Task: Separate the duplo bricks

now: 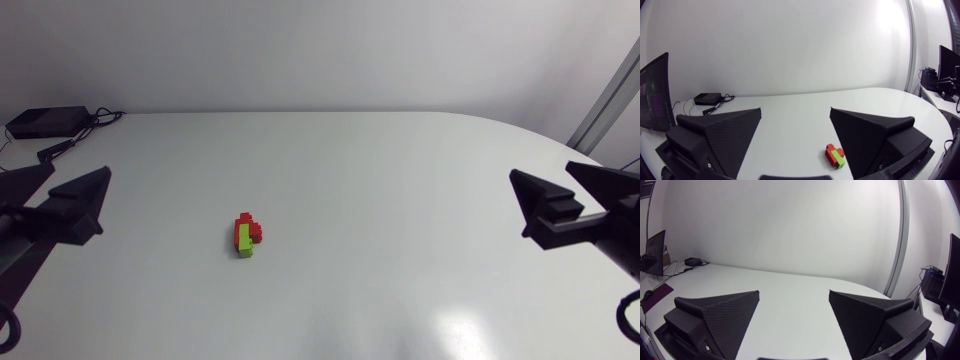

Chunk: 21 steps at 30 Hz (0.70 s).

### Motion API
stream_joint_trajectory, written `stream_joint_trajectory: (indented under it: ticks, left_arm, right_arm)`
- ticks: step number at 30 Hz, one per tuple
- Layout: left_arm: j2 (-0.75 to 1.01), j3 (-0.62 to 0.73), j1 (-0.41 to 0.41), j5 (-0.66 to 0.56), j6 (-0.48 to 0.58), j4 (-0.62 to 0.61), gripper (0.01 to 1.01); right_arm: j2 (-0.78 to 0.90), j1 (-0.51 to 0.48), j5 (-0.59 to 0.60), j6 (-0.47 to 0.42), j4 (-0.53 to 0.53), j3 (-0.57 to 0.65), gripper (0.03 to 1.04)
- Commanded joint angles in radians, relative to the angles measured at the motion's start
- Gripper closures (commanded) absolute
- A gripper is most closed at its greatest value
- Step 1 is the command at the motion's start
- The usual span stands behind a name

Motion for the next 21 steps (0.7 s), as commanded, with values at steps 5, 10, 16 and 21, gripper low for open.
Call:
stream_joint_trajectory:
  ticks: [5,10,16,21]
  left_arm:
    - [0.273,0.126,-0.025,-0.001,-0.026,-0.001,0.075]
    - [0.543,0.229,-0.035,0.011,-0.026,-0.034,0.075]
    - [0.813,0.31,-0.034,0.108,-0.012,-0.026,0.075]
    - [0.979,0.354,-0.063,0.131,0.172,0.022,0.072]
  right_arm:
    - [0.269,0.044,-0.008,0.023,-0.002,0.131,0.06]
    - [0.442,0.051,-0.043,0.035,0.004,0.186,0.06]
    - [0.64,0.047,-0.141,0.047,-0.002,0.232,0.06]
    - [0.764,0.048,-0.232,0.046,-0.021,0.264,0.06]
